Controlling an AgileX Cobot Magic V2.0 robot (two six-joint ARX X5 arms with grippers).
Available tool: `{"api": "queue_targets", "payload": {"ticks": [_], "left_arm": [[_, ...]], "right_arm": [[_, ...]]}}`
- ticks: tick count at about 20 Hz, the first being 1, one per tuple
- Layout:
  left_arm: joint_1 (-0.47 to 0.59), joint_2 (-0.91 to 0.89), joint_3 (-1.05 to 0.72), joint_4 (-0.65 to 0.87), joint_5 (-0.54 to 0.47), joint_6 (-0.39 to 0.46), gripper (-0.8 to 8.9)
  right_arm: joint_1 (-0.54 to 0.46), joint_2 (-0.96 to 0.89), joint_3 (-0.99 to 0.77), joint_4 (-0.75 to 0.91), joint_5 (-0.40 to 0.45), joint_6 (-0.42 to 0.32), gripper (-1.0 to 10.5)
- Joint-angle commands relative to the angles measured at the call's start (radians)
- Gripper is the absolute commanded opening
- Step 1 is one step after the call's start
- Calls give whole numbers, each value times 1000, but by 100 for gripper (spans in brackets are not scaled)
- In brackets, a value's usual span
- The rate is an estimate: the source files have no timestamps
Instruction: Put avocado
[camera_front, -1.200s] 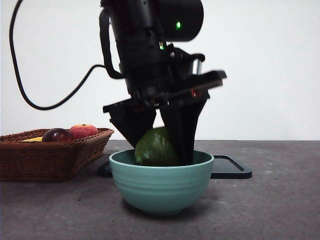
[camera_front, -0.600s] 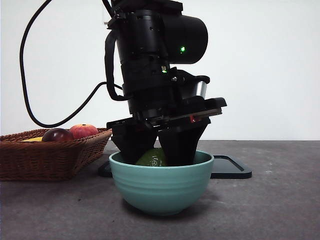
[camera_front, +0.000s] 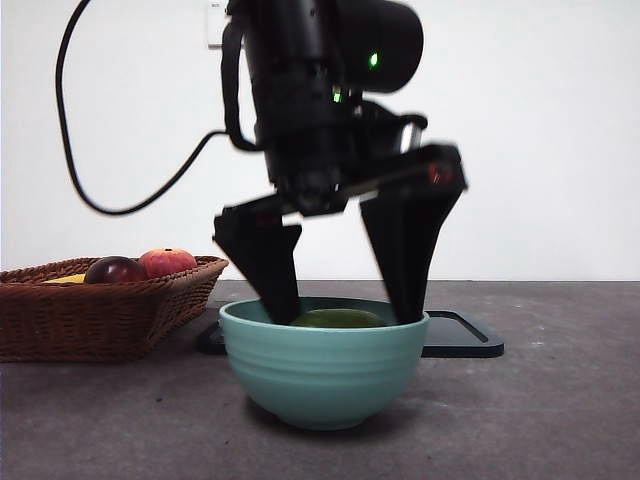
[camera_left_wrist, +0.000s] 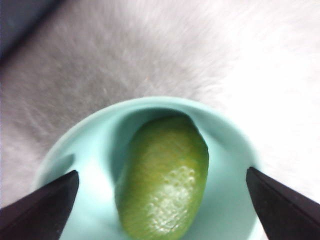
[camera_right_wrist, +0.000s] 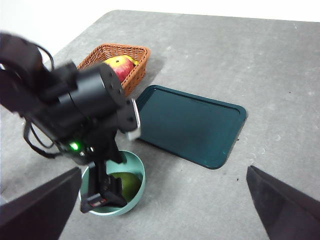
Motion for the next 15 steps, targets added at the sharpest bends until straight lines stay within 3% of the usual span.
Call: {"api": "queue_targets", "payload": {"ticks": [1,8,15], "left_arm": [[-16,-40,38,-23,2,18,562],[-18,-317,38,-84,2,14,562],[19,-739,24,-141,-43,-13,561]], "right_arm": [[4,6,19,7,-3,-2,559],[4,6,19,6,-3,-3,559],[8,6,19,2,-3,-3,559]]}}
